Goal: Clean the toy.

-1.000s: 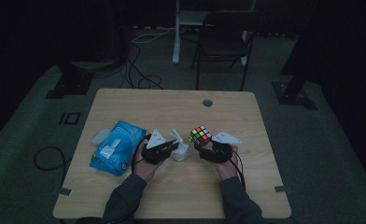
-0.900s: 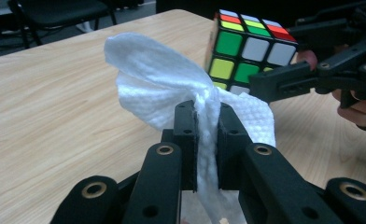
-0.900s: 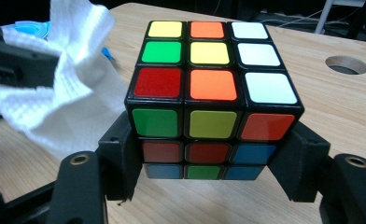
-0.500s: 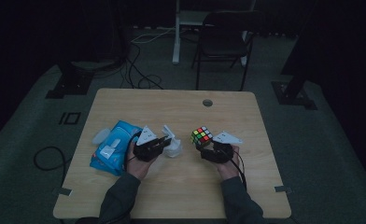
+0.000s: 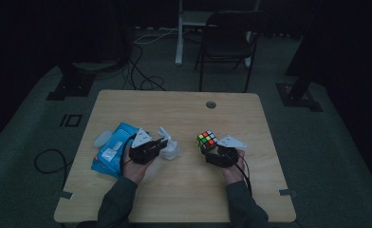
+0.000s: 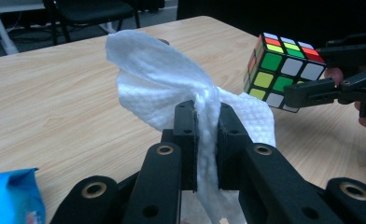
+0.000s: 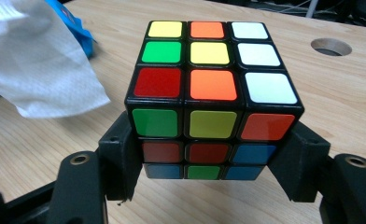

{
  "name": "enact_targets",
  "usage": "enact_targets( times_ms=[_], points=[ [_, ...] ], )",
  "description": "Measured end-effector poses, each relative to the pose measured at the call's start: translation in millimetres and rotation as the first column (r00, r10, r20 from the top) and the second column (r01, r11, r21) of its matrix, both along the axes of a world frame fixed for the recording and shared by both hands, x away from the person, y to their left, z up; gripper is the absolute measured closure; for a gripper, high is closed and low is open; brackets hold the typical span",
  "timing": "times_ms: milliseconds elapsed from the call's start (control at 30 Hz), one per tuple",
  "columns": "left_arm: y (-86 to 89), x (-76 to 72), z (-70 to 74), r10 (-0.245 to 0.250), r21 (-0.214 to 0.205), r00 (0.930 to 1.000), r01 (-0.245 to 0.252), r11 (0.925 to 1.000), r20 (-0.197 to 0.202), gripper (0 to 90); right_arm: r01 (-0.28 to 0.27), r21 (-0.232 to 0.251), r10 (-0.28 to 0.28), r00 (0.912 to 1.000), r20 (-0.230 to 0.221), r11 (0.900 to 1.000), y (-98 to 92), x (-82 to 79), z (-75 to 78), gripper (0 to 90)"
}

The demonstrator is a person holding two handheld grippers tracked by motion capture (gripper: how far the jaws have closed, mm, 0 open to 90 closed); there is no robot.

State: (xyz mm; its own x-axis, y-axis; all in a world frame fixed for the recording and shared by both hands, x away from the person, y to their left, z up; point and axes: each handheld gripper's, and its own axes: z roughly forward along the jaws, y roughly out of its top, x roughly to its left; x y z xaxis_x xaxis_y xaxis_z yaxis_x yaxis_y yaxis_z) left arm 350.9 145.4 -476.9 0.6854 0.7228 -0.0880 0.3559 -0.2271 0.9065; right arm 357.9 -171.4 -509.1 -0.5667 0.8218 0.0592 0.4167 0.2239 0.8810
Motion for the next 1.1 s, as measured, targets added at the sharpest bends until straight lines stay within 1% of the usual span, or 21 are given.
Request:
enact_targets(
  times_ms=[133, 233, 267, 400, 567, 667, 767, 933, 1100],
  points=[
    [4.9, -0.1, -1.4, 0.010, -0.002, 0.9999, -0.010, 0.9999, -0.005, 82.8, 0.006, -0.016, -0.006, 1.0000, -0.004, 0.9999, -0.8, 0.5, -3.9, 34.4],
    [7.5, 0.0, -3.3, 0.020, -0.001, 0.9998, -0.020, 0.9998, -0.010, 82.8, 0.013, -0.044, -0.013, 0.9999, -0.001, 0.9989, -0.6, 0.9, -8.6, 34.4],
    [8.2, 0.0, -4.2, 0.023, -0.002, 0.9996, -0.023, 0.9997, -0.013, 82.7, 0.013, -0.042, -0.013, 0.9999, -0.007, 0.9990, -0.5, 1.1, -10.7, 34.4],
    [11.1, 1.1, -8.2, 0.033, 0.007, 0.9992, -0.032, 0.9994, -0.023, 82.7, 0.015, -0.060, -0.016, 0.9996, -0.021, 0.9981, 0.5, 1.5, -17.2, 34.4],
    [14.7, 1.8, -13.4, 0.047, 0.014, 0.9983, -0.047, 0.9988, -0.035, 82.7, 0.019, -0.076, -0.021, 0.9995, -0.025, 0.9969, 0.7, 1.8, -20.1, 34.4],
    [15.9, 2.2, -16.1, 0.059, 0.020, 0.9974, -0.059, 0.9981, -0.040, 82.7, 0.028, -0.082, -0.030, 0.9990, -0.033, 0.9963, -0.8, 3.3, -22.8, 34.4],
    [16.9, 2.8, -18.9, 0.067, 0.029, 0.9966, -0.066, 0.9974, -0.047, 82.6, 0.043, -0.099, -0.046, 0.9983, -0.035, 0.9942, -2.6, 5.0, -25.7, 34.3],
    [17.5, 3.6, -24.5, 0.078, 0.032, 0.9952, -0.076, 0.9965, -0.059, 82.5, 0.050, -0.101, -0.056, 0.9970, -0.053, 0.9936, -4.8, 8.2, -30.3, 34.3],
    [19.2, 4.2, -29.1, 0.086, 0.039, 0.9937, -0.084, 0.9957, -0.072, 82.4, 0.054, -0.107, -0.060, 0.9967, -0.054, 0.9928, -5.2, 9.1, -31.9, 34.3]
  ],
)
